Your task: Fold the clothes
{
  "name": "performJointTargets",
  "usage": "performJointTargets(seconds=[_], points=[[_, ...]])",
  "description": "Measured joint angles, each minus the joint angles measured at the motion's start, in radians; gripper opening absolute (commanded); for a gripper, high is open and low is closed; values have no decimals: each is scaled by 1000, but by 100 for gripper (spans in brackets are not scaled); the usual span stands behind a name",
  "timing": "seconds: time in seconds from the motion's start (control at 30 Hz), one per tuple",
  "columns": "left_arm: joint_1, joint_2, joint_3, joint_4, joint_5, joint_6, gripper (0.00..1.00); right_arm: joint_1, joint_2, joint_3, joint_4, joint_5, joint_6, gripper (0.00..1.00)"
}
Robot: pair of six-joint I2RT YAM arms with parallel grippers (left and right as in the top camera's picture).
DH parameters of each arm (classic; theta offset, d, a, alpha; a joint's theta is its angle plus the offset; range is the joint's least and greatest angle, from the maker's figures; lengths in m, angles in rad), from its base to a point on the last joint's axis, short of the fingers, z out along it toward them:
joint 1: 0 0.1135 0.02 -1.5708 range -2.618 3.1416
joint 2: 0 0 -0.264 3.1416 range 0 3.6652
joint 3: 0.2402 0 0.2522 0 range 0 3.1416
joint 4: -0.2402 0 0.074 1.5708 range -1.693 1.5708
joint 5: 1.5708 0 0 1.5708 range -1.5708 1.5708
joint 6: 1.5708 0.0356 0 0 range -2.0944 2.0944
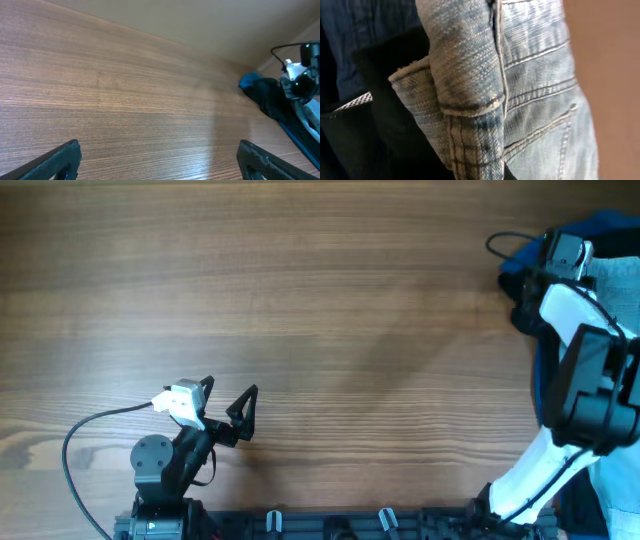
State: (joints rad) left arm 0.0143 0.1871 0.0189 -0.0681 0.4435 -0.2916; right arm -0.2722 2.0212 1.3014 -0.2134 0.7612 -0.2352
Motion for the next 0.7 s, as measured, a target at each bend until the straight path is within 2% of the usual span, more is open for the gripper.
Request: performJointTargets(seconds=[0.13, 0.23, 0.3, 0.53, 0.7], points=[[0, 0, 0, 0, 0, 0, 100, 12, -125, 0, -35, -36, 24, 4], [0, 0, 0, 0, 0, 0, 100, 99, -172, 0, -37, -51, 48, 4], [0, 0, 0, 0, 0, 0, 100, 157, -179, 0, -37, -63, 53, 4], [0, 0, 0, 0, 0, 0, 100, 199, -180, 0, -69, -68, 79, 4], [0, 0, 0, 0, 0, 0, 100, 370, -180, 0, -79, -151, 109, 4]])
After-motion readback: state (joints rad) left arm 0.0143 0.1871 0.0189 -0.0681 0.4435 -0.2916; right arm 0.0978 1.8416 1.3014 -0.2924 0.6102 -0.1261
